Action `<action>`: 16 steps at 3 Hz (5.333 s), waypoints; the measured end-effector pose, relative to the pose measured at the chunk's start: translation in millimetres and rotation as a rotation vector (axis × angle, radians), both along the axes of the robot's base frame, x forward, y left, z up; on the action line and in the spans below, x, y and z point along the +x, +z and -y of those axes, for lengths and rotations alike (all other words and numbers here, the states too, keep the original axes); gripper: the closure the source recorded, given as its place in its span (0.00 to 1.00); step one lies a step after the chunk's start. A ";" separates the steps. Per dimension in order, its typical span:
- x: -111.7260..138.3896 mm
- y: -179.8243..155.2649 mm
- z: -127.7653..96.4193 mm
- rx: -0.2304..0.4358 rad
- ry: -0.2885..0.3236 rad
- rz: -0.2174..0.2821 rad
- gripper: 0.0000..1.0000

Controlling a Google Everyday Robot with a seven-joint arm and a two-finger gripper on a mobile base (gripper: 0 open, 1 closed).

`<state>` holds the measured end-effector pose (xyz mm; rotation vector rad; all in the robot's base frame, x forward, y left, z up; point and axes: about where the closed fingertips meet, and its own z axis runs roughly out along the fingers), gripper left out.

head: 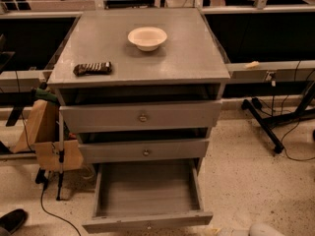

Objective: Close bottom drawer

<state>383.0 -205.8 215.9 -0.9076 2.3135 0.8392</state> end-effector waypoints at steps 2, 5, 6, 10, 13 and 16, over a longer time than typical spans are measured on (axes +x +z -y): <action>22.9 -61.6 -18.2 -0.010 0.000 -0.010 0.87; 84.3 -77.6 -35.2 0.017 0.027 0.080 0.81; 91.1 -71.6 -40.7 0.027 0.039 0.094 0.58; 116.1 -49.9 -64.5 0.050 0.092 0.132 0.00; 172.6 -32.2 -92.3 0.038 0.180 0.173 0.65; 214.5 -28.4 -105.3 0.011 0.233 0.206 0.81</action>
Offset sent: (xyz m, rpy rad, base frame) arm 0.0494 0.0166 -0.0961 -0.0408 -0.0081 -0.0243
